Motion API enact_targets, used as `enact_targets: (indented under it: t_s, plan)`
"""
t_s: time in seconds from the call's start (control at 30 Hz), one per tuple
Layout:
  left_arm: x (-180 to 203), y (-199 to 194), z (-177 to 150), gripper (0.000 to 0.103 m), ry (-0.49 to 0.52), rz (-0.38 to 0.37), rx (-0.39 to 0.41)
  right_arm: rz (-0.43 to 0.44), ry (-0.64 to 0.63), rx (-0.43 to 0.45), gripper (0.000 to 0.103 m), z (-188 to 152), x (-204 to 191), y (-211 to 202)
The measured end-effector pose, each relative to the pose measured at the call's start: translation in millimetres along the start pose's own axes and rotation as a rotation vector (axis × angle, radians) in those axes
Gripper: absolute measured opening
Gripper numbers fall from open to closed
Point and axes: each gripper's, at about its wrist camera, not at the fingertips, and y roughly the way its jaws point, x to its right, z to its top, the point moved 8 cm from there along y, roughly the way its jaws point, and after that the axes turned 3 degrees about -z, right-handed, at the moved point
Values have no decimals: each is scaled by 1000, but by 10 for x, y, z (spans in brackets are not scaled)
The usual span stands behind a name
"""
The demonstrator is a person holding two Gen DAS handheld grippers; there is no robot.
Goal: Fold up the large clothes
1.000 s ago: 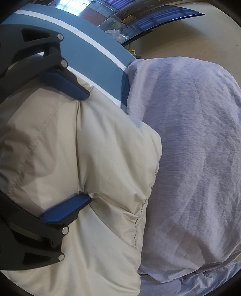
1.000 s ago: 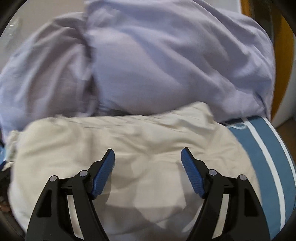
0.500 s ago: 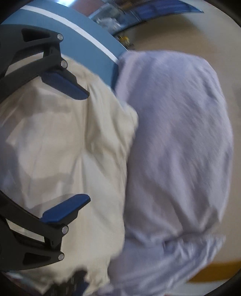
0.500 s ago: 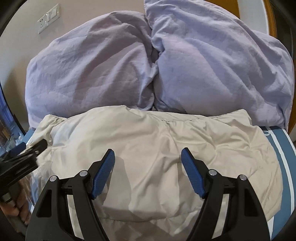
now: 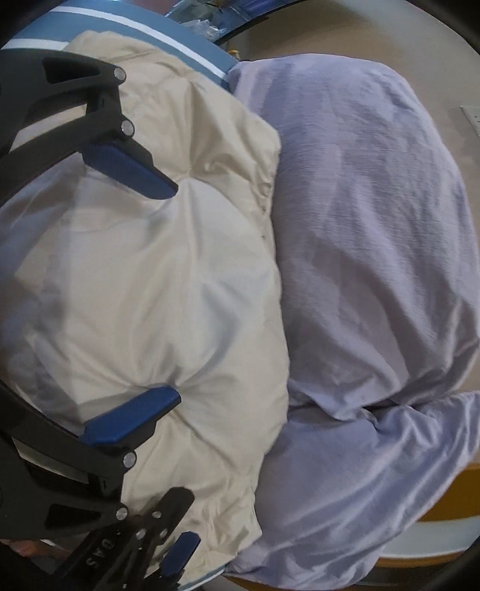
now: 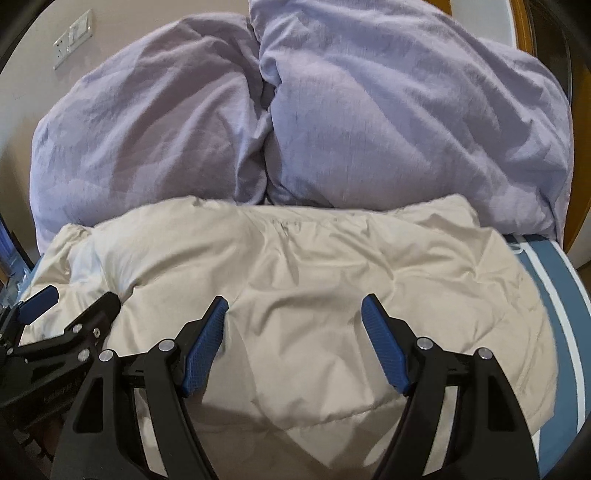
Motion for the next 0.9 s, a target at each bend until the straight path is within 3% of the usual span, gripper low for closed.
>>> enact_targets:
  t_s: [0.67,0.8,0.9]
  plan:
    - [25,409,3,101,-11,-6,-18,-24,-33,-55,80,-114,-46,393]
    - [13,380,-2,101,-18,-7,-16,-25,-38,-65,81,-87,-52,444]
    - [-172,90,-119,101,-34,-20,-23,-4,-26,-78,81,-83,26,321]
